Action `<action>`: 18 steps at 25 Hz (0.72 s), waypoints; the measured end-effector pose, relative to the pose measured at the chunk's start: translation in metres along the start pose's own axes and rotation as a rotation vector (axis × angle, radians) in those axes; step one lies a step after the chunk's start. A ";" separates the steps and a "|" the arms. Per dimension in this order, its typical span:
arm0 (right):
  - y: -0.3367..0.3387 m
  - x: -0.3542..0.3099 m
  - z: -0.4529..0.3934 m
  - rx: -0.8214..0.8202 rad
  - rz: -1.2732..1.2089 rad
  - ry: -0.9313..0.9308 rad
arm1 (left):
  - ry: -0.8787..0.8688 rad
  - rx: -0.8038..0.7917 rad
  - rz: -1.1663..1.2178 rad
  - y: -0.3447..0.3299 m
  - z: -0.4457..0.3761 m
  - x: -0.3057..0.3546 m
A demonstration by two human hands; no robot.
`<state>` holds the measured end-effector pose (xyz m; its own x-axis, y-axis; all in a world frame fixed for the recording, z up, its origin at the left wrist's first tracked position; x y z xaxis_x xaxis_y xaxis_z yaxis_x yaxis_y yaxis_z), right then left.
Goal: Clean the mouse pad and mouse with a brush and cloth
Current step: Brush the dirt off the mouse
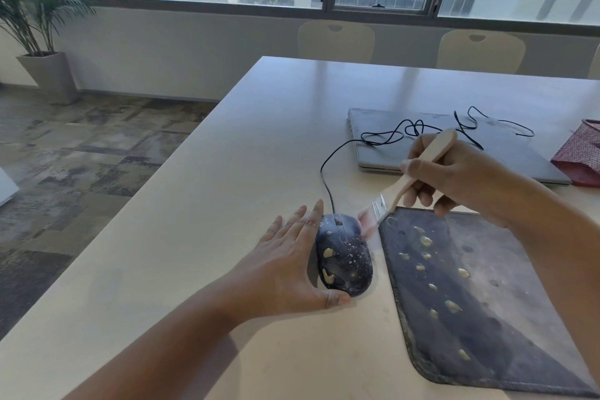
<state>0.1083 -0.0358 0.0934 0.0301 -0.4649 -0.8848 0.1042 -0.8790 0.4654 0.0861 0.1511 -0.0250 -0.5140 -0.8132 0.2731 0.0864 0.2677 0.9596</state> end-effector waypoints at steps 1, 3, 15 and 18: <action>0.001 -0.003 0.000 0.017 -0.029 0.024 | 0.002 0.001 0.001 0.000 0.000 0.000; -0.006 -0.006 0.002 0.002 -0.063 0.057 | 0.006 0.003 0.001 0.000 -0.001 0.000; -0.022 -0.013 0.015 -0.097 0.058 0.150 | 0.009 -0.011 0.001 0.002 -0.001 0.001; -0.022 -0.016 0.018 -0.146 0.066 0.152 | 0.009 -0.010 0.003 0.001 -0.001 0.001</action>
<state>0.0877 -0.0108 0.0975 0.1900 -0.4898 -0.8509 0.2398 -0.8173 0.5240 0.0864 0.1502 -0.0232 -0.5061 -0.8171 0.2761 0.0960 0.2647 0.9595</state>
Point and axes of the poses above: each hand's wrist, its own z-axis away from the middle knuckle, its own y-axis out of the back of the hand, x = y × z, the point moved 5 cm from there along -z, towards the middle knuckle, and after that the axes turned 5 degrees about -z, right-handed, at the moved point
